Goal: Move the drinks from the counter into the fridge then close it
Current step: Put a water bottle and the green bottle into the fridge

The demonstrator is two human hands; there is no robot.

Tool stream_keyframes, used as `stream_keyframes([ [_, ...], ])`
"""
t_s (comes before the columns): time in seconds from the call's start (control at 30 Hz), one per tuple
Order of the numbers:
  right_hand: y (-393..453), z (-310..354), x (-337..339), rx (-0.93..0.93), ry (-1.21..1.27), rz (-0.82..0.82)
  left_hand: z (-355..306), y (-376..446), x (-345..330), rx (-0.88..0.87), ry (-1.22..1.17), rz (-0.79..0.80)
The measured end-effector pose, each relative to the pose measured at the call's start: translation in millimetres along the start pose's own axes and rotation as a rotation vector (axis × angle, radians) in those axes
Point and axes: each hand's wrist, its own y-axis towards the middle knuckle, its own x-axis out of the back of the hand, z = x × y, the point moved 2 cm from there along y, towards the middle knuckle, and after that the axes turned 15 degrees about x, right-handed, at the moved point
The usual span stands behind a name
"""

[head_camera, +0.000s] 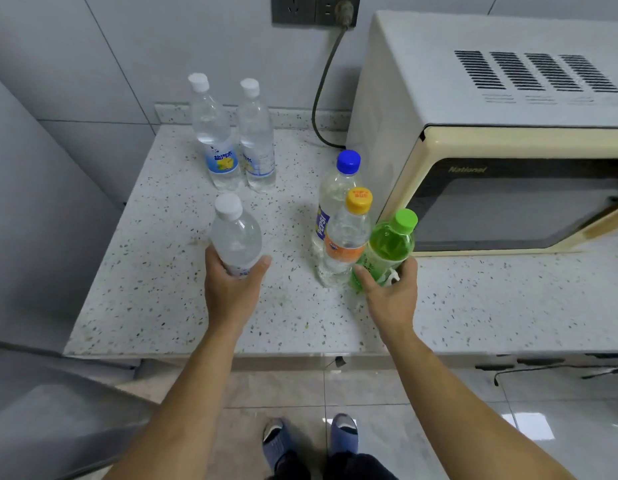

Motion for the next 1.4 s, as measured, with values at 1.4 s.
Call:
stream_keyframes([
  [1.4, -350.9, 106.8, -63.6, 0.043, 0.468, 1.421, 205.3, -389.9, 230.1, 0.442, -0.984, -0.693],
])
